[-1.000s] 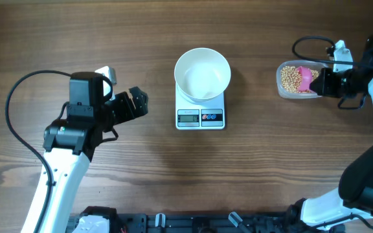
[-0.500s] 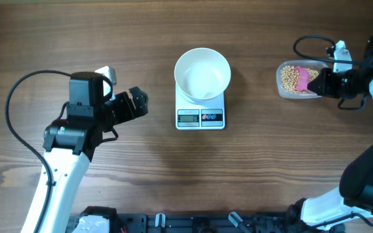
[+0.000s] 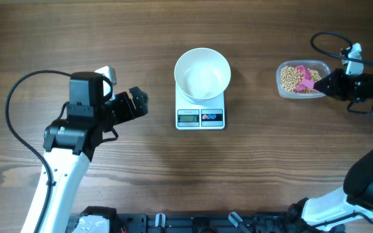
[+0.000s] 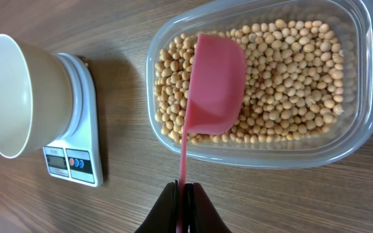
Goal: Scoop item into bowl and weigh 150g on scale
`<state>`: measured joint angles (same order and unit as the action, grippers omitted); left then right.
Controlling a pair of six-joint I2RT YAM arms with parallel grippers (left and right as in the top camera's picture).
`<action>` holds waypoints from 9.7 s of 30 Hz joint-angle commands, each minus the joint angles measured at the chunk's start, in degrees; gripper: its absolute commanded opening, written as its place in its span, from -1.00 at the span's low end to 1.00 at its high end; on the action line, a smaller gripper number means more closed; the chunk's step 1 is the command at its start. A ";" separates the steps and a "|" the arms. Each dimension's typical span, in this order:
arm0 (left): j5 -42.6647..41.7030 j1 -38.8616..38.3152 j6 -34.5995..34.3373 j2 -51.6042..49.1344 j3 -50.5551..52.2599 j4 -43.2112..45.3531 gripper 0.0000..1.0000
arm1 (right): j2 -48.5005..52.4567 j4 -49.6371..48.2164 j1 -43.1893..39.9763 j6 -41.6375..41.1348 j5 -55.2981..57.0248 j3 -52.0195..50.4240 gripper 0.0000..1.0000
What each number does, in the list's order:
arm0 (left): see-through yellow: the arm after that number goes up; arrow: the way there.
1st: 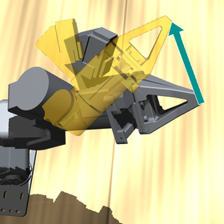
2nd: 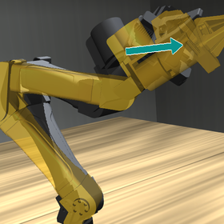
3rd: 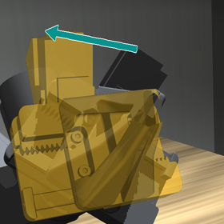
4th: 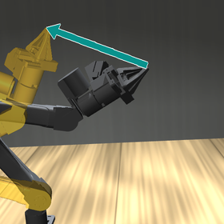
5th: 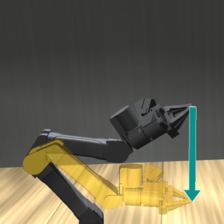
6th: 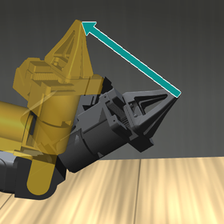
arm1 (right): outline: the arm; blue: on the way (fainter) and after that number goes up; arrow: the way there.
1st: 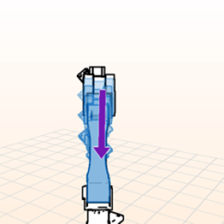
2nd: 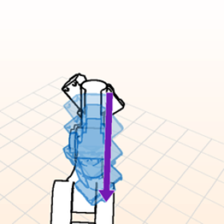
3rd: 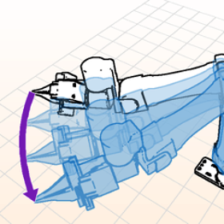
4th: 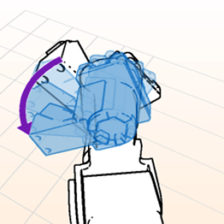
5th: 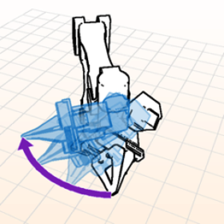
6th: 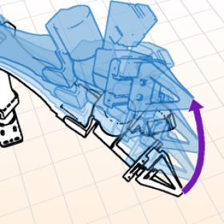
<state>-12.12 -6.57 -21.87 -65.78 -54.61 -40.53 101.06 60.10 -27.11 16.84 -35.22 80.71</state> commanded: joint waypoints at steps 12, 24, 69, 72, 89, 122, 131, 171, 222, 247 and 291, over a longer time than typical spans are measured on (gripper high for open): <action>-0.70 0.35 0.24 -0.02 -0.26 -0.02 1.00 | 4.02 0.46 -1.57 0.94 -3.43 -0.59 -0.91; -0.70 0.35 0.24 -0.02 -0.26 -0.02 1.00 | 7.37 1.49 -6.71 1.16 -13.46 -0.59 -0.91; -0.70 0.35 0.24 0.00 -0.26 -0.02 1.00 | 9.86 21.14 -18.60 17.68 -38.38 -0.59 -0.91; -0.70 0.35 0.24 0.00 -0.26 -0.02 1.00 | 9.86 24.30 -17.31 17.77 -39.19 -0.59 -0.91; -0.70 0.35 0.24 0.00 -0.26 0.00 1.00 | 9.84 20.96 8.61 8.76 -45.88 0.79 -0.91; -0.70 0.35 0.24 0.00 -0.26 -0.02 1.00 | -1.53 -6.71 48.78 -7.52 31.36 15.82 -0.91; -0.70 0.35 0.24 0.00 -0.26 -0.02 1.00 | -1.53 -6.82 51.47 -0.31 34.38 15.82 -0.91; -12.35 0.31 10.38 -0.02 -0.26 -0.92 1.00 | -3.69 -0.37 17.86 -6.51 -18.27 15.82 -0.91; 10.88 -20.35 16.44 -0.02 -0.24 -5.38 1.00 | -11.61 -0.37 7.63 -10.82 -10.86 15.82 -0.92; 2.51 -20.39 18.01 -0.02 -0.24 -1.66 1.00 | -11.61 0.04 7.63 -10.80 -10.84 15.82 -0.91; 2.73 -20.39 18.01 -0.02 -0.24 -1.68 1.00 | -11.26 0.26 15.67 -1.40 39.91 4.39 -0.91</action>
<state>-8.71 -26.74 -4.99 -65.78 -54.61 -42.39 90.30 61.12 -11.88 13.19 3.29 87.88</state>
